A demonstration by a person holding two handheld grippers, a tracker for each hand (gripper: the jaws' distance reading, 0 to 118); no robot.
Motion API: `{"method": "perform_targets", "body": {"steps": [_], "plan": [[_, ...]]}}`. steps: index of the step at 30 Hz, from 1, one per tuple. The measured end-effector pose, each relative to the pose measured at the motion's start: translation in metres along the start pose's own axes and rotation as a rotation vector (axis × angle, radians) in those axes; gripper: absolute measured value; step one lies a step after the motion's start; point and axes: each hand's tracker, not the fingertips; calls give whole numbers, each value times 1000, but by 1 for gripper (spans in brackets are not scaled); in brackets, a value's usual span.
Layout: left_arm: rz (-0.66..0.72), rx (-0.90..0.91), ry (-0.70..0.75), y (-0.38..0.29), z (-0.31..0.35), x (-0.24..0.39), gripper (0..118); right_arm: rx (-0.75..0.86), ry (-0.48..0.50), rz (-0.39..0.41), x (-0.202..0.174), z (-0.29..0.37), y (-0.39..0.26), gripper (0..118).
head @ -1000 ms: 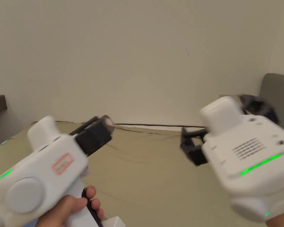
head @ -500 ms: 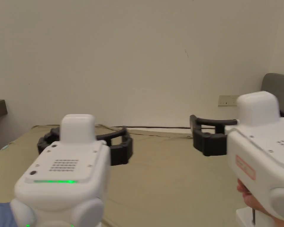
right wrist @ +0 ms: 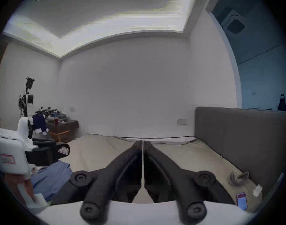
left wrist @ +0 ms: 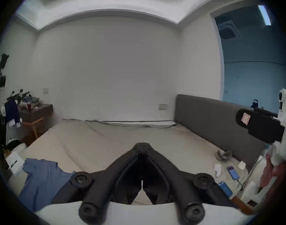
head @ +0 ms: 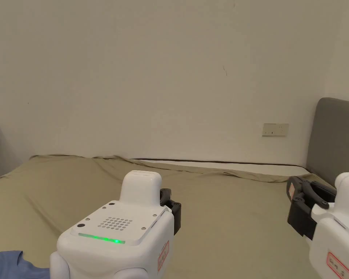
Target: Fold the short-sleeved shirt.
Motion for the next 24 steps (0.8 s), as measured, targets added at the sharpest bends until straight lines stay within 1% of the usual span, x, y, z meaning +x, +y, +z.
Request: {"method": "perform_targets", "body": {"steps": [3, 5, 6, 7, 8, 10, 11, 12, 14, 15, 16, 18, 19, 21, 24], "plan": [[11, -6, -6, 5, 6, -23, 0, -37, 9, -37, 7, -10, -2, 4], [42, -12, 3, 2, 17, -52, 0, -74, 2, -58, -4, -26, -2, 4], [67, -3, 43, 7, 28, -69, 0, -83, 27, -56, -14, -36, -2, 4], [87, 6, 97, 6, 40, -88, 0, -85, 78, -55, -28, -45, -1, 4], [103, 16, 172, 2, 57, -112, 0, -86, 150, -39, -51, -58, -1, 4], [117, 22, 325, -2, 90, -149, 0, -98, 296, 8, -105, -76, 0, 4], [117, 14, 415, -6, 109, -171, 0, -103, 392, 24, -141, -83, -2, 4], [113, 1, 506, -11, 126, -189, 0, -114, 504, 26, -172, -94, -6, 4], [110, -32, 650, -18, 155, -216, 0, -147, 687, 17, -233, -101, -13, 4], [114, -47, 710, -23, 166, -229, 0, -171, 763, -3, -263, -105, -18, 4], [122, -59, 739, -27, 174, -240, 0, -196, 811, -7, -284, -109, -25, 4], [137, -85, 752, -35, 180, -257, 0, -242, 873, -2, -322, -117, -38, 4], [143, -94, 741, -39, 179, -265, 0, -255, 877, -4, -333, -122, -45, 4], [160, -129, 739, -50, 166, -284, 0, -283, 872, -12, -346, -139, -61, 4], [194, -154, 705, -67, 143, -311, 0, -369, 859, 8, -355, -174, -85, 4]]}}
